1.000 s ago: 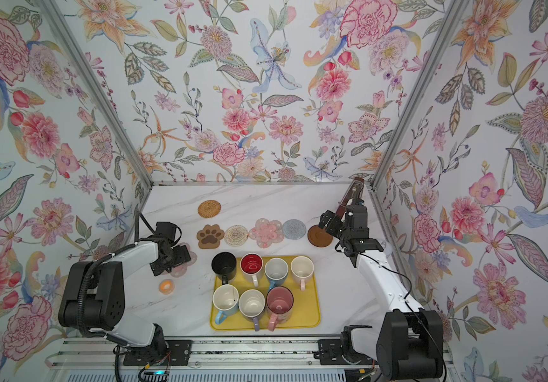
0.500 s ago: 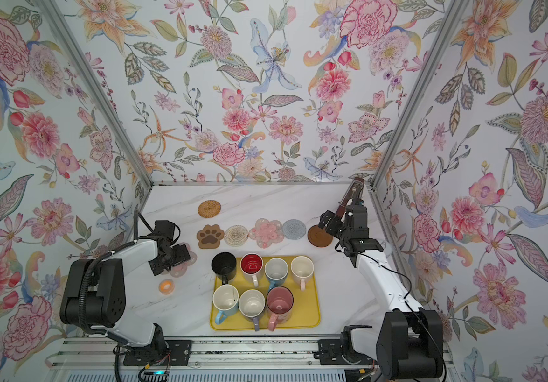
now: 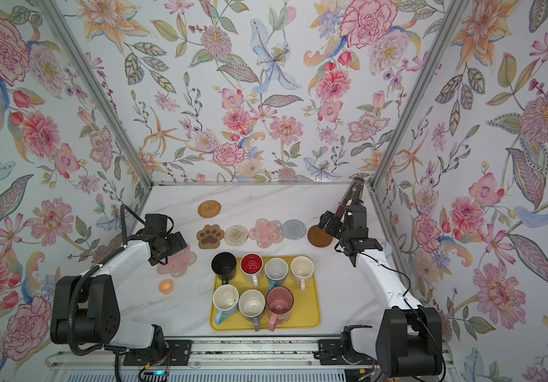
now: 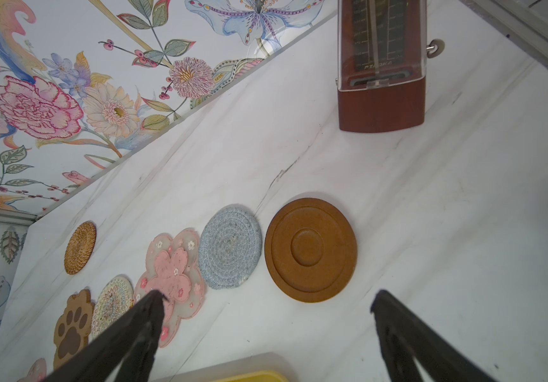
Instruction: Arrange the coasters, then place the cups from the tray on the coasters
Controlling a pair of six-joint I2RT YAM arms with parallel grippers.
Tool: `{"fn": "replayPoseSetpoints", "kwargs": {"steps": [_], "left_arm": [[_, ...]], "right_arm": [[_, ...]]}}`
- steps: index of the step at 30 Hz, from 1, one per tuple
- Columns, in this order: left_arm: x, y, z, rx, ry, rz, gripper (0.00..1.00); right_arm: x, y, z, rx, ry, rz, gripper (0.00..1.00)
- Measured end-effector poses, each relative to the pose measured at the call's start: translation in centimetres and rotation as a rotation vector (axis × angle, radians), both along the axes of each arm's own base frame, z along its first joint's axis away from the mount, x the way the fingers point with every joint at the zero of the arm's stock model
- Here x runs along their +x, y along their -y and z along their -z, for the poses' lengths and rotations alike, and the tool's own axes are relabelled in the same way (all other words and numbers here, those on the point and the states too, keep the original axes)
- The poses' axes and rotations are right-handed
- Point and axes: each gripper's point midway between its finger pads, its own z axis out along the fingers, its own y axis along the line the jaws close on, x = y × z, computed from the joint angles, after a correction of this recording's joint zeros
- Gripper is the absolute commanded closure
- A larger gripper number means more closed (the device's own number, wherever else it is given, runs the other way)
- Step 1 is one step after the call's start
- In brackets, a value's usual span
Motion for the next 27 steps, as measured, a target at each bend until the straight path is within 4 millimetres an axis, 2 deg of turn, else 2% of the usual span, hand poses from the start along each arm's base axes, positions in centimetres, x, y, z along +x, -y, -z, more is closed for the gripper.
{"fn": "replayPoseSetpoints", "kwargs": {"steps": [2, 4, 9, 12, 19, 27], "left_arm": [[-0.5, 0.1, -1.1, -0.01, 0.028, -0.012, 0.04], [-1.5, 0.2, -1.3, -0.024, 0.036, -0.026, 0.04], [-4.6, 1.0, 1.2, -0.094, -0.017, -0.066, 0.04], [-5.7, 1.3, 2.4, -0.124, -0.048, -0.088, 0.04], [-5.6, 1.8, 2.9, -0.159, -0.046, -0.108, 0.04], [-5.5, 2.2, 5.0, -0.178, -0.1, -0.114, 0.04]], "right_arm": [[0.1, 0.0, 0.1, 0.001, -0.002, -0.002, 0.01], [0.2, -0.1, 0.4, 0.001, -0.007, -0.002, 0.01], [0.5, -0.2, 0.9, 0.004, -0.013, -0.007, 0.01], [0.6, -0.3, 0.9, 0.006, -0.012, -0.01, 0.01], [0.6, -0.3, 0.9, 0.007, -0.012, -0.012, 0.01], [0.6, -0.3, 0.9, 0.007, -0.013, -0.011, 0.01]]}}
